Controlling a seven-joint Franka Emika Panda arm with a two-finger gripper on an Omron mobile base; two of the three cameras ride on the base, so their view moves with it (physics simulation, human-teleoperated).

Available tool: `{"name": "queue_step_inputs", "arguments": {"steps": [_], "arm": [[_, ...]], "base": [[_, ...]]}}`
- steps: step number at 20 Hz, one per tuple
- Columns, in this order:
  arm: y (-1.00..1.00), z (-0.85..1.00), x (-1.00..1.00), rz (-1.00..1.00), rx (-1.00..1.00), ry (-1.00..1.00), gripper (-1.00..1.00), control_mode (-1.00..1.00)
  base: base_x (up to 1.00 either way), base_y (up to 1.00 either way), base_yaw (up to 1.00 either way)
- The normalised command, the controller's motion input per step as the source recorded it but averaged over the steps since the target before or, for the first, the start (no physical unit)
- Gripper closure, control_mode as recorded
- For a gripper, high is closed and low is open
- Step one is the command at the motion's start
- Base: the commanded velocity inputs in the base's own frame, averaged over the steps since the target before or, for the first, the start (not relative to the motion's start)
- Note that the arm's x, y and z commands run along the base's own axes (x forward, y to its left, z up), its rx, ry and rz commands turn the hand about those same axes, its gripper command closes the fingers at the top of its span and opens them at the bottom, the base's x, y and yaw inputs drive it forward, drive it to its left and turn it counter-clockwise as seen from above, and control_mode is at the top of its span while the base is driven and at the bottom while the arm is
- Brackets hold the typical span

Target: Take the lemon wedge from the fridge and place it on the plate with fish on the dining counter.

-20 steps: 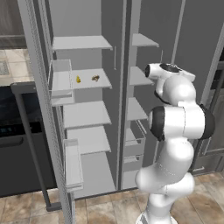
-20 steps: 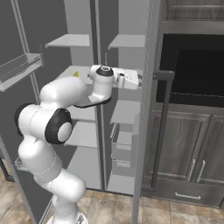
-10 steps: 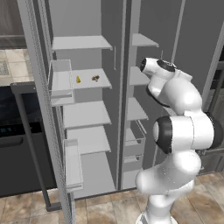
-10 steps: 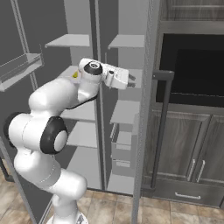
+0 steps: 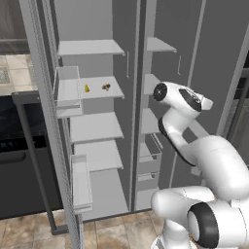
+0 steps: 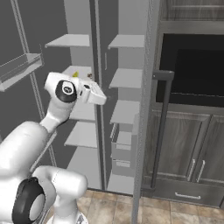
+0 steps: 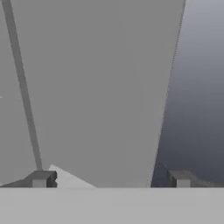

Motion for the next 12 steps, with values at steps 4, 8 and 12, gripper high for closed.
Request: {"name": "queue_step_inputs", "arguments": {"steps": [4, 8, 12], "arm": [[0.26, -0.29, -0.75, 0.46, 0.20, 0.14, -1.00, -1.00], [0.24, -0.28, -0.48, 0.43, 0.29, 0.25, -1.00, -1.00], [0.65, 0.00, -0.11, 0.29, 0.22, 0.39, -1.00, -1.00]], "base": [[0.00, 0.00, 0.00], [0.00, 0.00, 0.00], [0.00, 0.00, 0.00]]}}
